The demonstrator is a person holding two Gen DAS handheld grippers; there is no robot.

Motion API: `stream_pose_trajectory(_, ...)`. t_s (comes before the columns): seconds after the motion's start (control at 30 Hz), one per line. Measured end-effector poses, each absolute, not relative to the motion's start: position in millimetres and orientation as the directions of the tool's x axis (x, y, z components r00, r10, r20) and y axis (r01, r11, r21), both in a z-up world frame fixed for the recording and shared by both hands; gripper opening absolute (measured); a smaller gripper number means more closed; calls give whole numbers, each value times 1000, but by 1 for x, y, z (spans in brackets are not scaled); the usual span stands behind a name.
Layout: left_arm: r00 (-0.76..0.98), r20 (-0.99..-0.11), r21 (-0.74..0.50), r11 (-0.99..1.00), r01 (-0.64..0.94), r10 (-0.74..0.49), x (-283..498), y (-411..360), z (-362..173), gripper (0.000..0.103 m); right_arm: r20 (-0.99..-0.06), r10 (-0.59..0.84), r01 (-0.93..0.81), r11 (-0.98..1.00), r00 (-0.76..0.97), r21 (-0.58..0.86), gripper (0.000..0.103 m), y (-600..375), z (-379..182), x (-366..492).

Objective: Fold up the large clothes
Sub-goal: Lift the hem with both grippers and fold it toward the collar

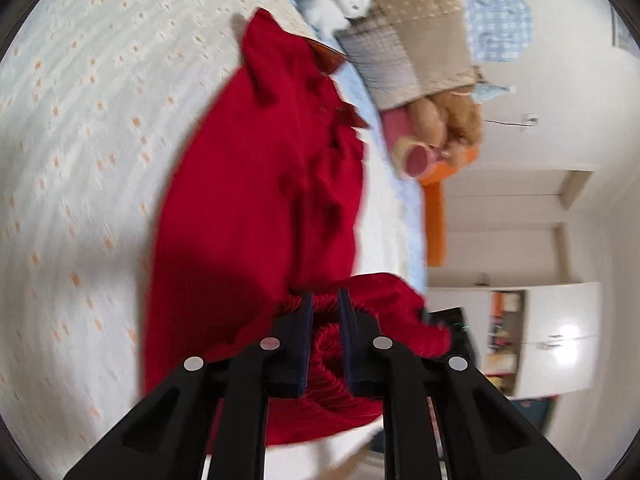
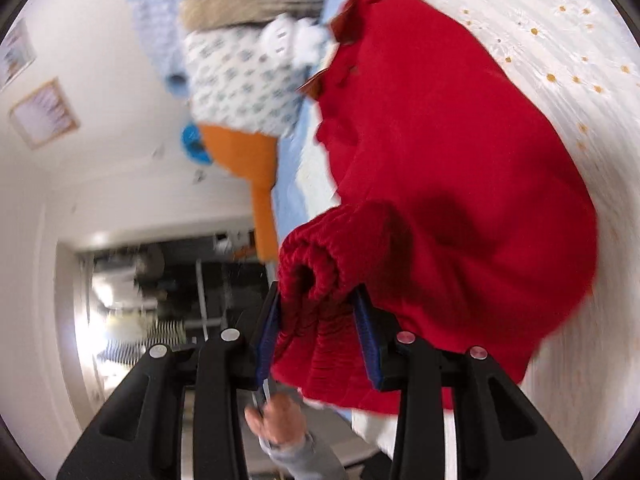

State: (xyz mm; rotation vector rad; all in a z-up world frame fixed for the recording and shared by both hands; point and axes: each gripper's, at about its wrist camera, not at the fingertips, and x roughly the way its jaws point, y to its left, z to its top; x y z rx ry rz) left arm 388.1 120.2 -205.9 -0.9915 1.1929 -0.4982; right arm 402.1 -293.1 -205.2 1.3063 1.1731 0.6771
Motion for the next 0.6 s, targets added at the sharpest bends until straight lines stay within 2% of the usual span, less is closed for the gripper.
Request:
stream_pose_trajectory(0.03,344,-551,-833,523,-178,-761,396,123,-213,20,-277,902,241,203,330,949,36,-290,-215,413)
stream_pose_trajectory(0.17,373,-550,-834,516,-196,-747,397,146,-231,45,-282,885,263,192,371,946,42,-280,-231,440)
stream_pose_trajectory(0.2,376,-564,-823,535,-190,-735,393,152,-230,53,-315,870,218,247,380,944,54,-279,-224,446)
stream_pose_trajectory(0.27,382,-598,-793,588,-158,-704,377,164,-224,64,-365,853,154,331,373,931,92,-282,-209,447)
stream_pose_trajectory(0.3,381,-608,-782,610,-133,-697,369,167,-221,72,-361,858,107,346,365,932,95,-285,-200,444)
stream_pose_trajectory(0.37,375,-630,-756,648,-96,-680,353,172,-214,77,-389,859,-4,414,334,910,95,-289,-179,435)
stream_pose_trajectory(0.43,356,-662,-717,695,-45,-659,339,166,-207,77,-438,854,-183,495,281,849,95,-287,-155,423)
stream_pose_trajectory(0.57,294,-702,-667,744,49,-649,315,137,-204,77,-710,675,-445,709,203,547,91,-264,-146,393)
stream_pose_trajectory(0.6,290,-719,-645,762,62,-632,313,129,-205,77,-733,655,-470,714,185,519,87,-259,-151,390)
